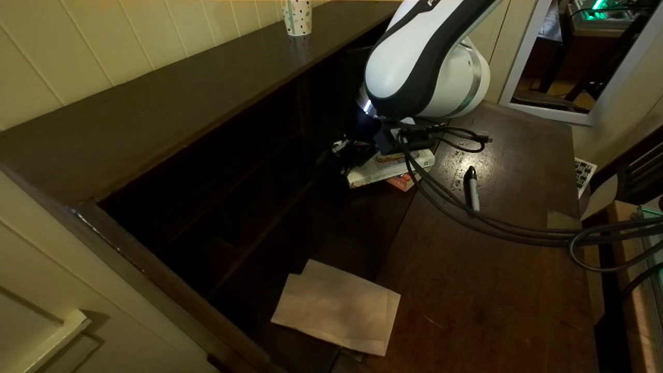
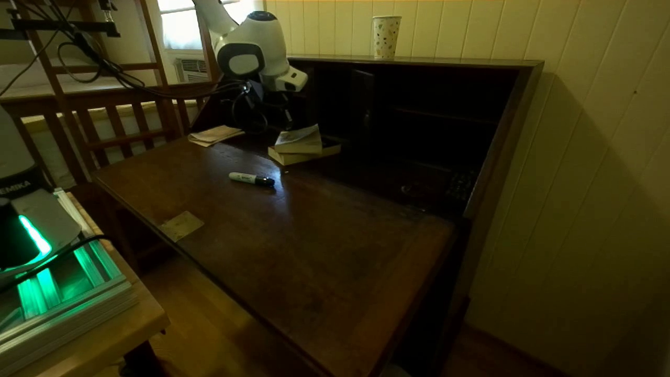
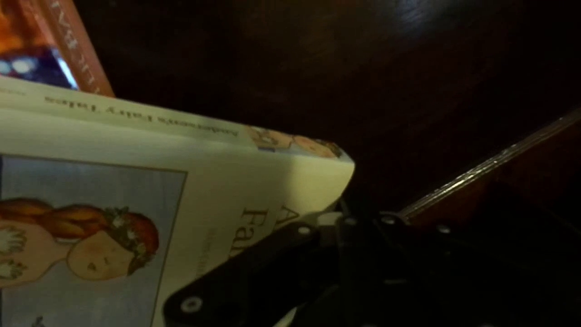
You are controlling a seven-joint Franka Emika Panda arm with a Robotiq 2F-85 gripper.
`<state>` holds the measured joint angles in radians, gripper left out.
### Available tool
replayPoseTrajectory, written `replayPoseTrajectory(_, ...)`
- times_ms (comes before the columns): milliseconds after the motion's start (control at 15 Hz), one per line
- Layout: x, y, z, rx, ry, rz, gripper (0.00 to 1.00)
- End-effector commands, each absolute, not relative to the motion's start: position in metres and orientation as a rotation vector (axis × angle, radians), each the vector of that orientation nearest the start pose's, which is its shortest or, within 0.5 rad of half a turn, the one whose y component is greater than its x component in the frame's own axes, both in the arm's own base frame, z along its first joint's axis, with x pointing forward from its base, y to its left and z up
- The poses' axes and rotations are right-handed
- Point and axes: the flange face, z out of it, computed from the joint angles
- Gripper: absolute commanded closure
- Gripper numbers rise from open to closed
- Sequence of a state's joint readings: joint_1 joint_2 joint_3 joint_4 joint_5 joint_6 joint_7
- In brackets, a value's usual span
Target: Turn the white book around in an anticlockwise direction
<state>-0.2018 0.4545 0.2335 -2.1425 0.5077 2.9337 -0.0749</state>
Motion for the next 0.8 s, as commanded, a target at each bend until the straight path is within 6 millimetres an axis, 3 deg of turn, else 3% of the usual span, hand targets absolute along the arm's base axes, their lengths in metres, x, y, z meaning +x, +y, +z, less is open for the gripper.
replayPoseTrajectory(0,0.599,-0.017,0.222,-2.752,0.578,-0.42,1.0)
replayPoseTrajectory(733,0.579,-0.01,0.228,-2.794,0.498,-0.205,1.0)
